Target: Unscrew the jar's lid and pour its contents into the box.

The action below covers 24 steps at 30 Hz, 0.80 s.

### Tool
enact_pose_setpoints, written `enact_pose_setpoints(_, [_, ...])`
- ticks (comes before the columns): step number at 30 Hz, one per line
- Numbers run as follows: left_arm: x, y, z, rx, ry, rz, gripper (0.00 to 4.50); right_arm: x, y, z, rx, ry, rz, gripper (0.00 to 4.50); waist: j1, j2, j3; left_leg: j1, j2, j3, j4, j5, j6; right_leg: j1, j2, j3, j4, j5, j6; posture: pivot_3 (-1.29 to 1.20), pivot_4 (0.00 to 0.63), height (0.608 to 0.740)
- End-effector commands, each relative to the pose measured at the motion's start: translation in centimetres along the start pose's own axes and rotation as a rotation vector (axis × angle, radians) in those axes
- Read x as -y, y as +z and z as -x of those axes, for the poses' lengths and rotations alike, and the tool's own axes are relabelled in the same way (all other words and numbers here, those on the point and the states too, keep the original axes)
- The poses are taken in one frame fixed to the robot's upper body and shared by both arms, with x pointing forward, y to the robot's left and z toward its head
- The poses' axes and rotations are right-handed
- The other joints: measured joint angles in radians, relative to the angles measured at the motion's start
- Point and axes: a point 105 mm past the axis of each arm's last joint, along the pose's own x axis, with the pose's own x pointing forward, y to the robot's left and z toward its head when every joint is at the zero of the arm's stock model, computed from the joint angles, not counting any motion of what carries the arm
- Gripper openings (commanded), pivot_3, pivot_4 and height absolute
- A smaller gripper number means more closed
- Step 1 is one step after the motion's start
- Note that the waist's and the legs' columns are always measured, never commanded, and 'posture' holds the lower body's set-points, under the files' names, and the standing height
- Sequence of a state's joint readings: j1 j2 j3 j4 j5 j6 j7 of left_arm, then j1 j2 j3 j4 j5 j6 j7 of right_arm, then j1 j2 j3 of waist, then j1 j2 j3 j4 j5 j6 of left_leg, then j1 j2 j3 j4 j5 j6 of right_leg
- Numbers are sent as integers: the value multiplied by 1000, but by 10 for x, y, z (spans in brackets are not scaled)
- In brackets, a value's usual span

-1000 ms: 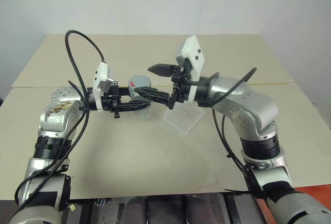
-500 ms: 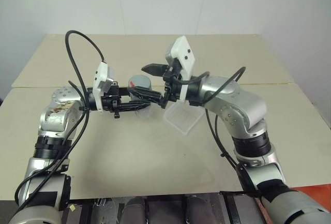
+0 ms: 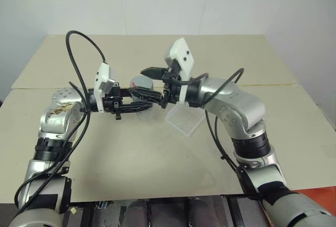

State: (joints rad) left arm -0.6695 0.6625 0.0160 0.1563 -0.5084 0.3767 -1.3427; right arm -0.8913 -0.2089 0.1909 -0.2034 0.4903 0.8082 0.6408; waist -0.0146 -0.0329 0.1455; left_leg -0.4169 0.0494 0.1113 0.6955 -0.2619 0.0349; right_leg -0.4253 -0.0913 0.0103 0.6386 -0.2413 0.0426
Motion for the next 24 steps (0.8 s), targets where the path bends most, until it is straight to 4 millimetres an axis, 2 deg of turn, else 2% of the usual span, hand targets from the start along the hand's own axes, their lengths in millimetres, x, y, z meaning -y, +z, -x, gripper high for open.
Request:
enact_pose_setpoints(1, [1,11,1,0,-6,-51,1942,-1,20,-1,57,2,59,2767,0,0,0,0,0,0,0,0,0,0,0,0,0,0,0,0,150,740])
enact_pose_setpoints(10, [6,-1,-1,-31,-28,-33,1942,-1,23,1,64,1,70,2767,0,0,0,0,0,0,0,0,0,0,0,0,0,0,0,0,150,740])
enact_pose_setpoints(18, [14,-19,1,-58,-30,27,1942,13,48,16,127,-39,112,2767,0,0,0,0,0,0,0,0,0,0,0,0,0,0,0,0,150,740])
enact_pose_setpoints(24, [23,-27,2,-70,-60,54,1942,17,57,29,146,-41,145,2767,0,0,0,0,0,0,0,0,0,0,0,0,0,0,0,0,150,740])
